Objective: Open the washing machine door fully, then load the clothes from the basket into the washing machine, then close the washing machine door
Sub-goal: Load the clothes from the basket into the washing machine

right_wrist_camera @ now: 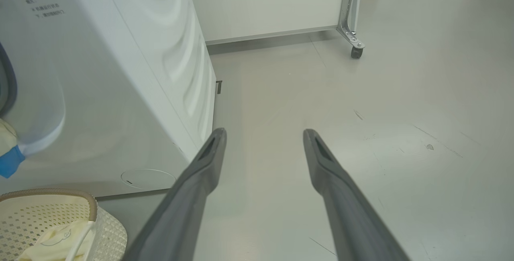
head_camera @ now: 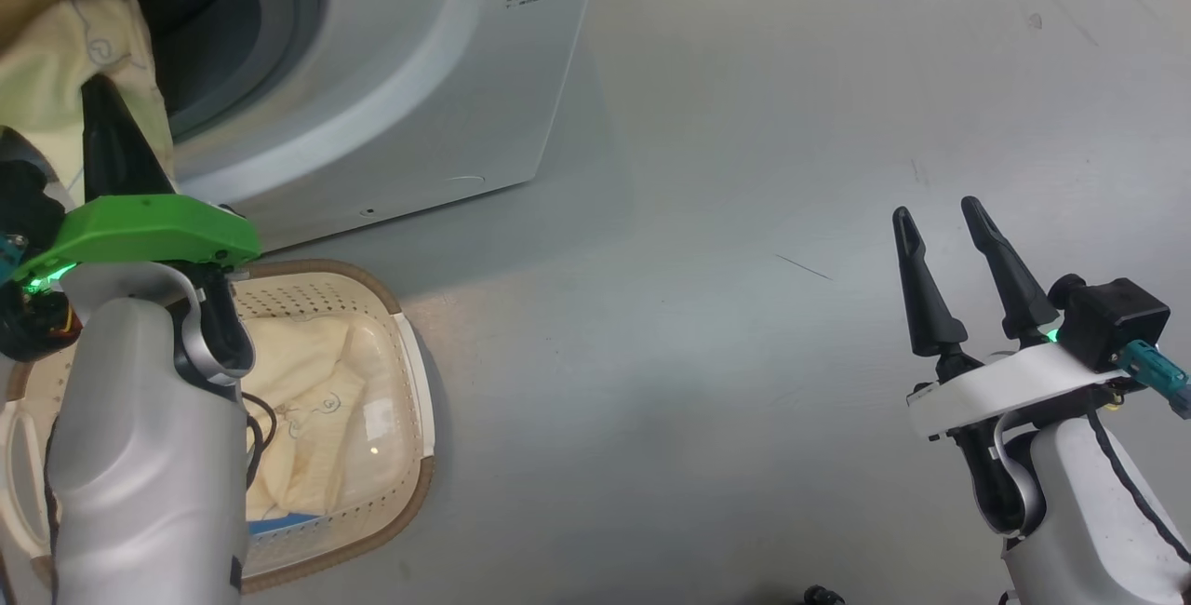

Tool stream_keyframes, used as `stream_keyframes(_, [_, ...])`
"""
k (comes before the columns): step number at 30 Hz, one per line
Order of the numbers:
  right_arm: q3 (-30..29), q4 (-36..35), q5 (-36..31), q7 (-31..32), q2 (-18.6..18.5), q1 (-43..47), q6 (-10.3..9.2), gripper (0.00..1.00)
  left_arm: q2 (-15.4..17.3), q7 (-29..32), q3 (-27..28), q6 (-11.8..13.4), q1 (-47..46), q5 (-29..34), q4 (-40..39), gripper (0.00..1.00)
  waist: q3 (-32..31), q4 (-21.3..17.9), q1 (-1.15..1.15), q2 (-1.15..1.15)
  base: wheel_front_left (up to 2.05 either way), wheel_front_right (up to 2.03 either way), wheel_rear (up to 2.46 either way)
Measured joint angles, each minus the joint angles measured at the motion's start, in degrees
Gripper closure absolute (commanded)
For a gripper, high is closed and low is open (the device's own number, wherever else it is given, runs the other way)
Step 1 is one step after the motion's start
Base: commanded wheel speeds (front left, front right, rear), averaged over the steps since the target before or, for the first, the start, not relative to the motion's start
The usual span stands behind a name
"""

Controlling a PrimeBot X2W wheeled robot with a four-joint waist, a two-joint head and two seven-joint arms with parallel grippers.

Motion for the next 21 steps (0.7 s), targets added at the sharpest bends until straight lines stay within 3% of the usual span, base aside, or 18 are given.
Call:
stream_keyframes(5, [1.1, 0.0, 0.3, 0.0, 0.4, 0.0, 0.0, 0.0, 0.3, 0.0, 0.0, 0.6, -1.5, 2.2, -0.3, 1.0, 0.4, -0.4, 0.0, 0.0, 0.0, 0.0, 0.0])
stream_keyframes(21, [3.4, 0.4, 0.9, 0.0, 1.1, 0.0, 0.0, 0.0, 7.7, 0.9, 0.5, 1.8, -12.3, 7.1, 4.3, 1.0, 2.7, -3.9, 0.0, 0.0, 0.0, 0.0, 0.0])
